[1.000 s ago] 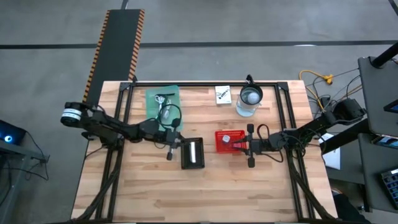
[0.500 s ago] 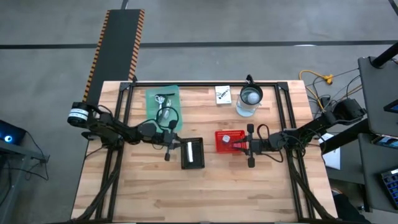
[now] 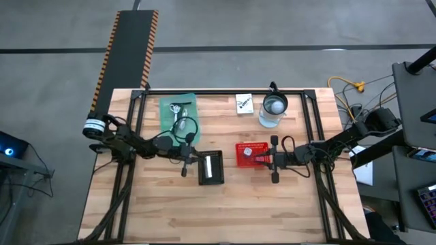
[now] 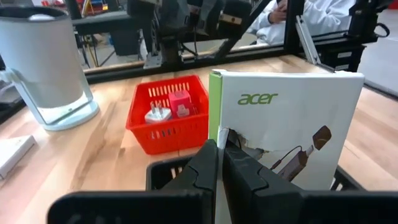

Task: Pick and place items into bin
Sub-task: Put the bottom white card reader box into the black bin

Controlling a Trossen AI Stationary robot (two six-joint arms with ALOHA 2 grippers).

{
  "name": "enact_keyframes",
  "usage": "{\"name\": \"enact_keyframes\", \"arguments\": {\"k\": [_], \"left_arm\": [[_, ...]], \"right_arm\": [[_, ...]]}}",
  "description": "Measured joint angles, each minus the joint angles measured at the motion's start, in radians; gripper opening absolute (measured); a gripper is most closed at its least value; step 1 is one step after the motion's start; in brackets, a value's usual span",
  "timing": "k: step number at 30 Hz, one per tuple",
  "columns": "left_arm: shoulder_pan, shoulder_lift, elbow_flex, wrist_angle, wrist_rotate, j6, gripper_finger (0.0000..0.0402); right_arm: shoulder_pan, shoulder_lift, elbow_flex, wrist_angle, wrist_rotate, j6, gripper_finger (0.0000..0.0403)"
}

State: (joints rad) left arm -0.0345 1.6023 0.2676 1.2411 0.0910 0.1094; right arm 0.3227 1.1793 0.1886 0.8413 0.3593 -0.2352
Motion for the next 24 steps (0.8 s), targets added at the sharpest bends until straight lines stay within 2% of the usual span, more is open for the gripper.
{"name": "enact_keyframes", "arguments": {"k": [24], "left_arm": [[0.0, 0.015, -0.017, -0.026, 0.0, -0.027, 0.0]], "right_arm": [[0.0, 0.0, 0.0, 0.0, 0.0, 0.0, 0.0068]]}}
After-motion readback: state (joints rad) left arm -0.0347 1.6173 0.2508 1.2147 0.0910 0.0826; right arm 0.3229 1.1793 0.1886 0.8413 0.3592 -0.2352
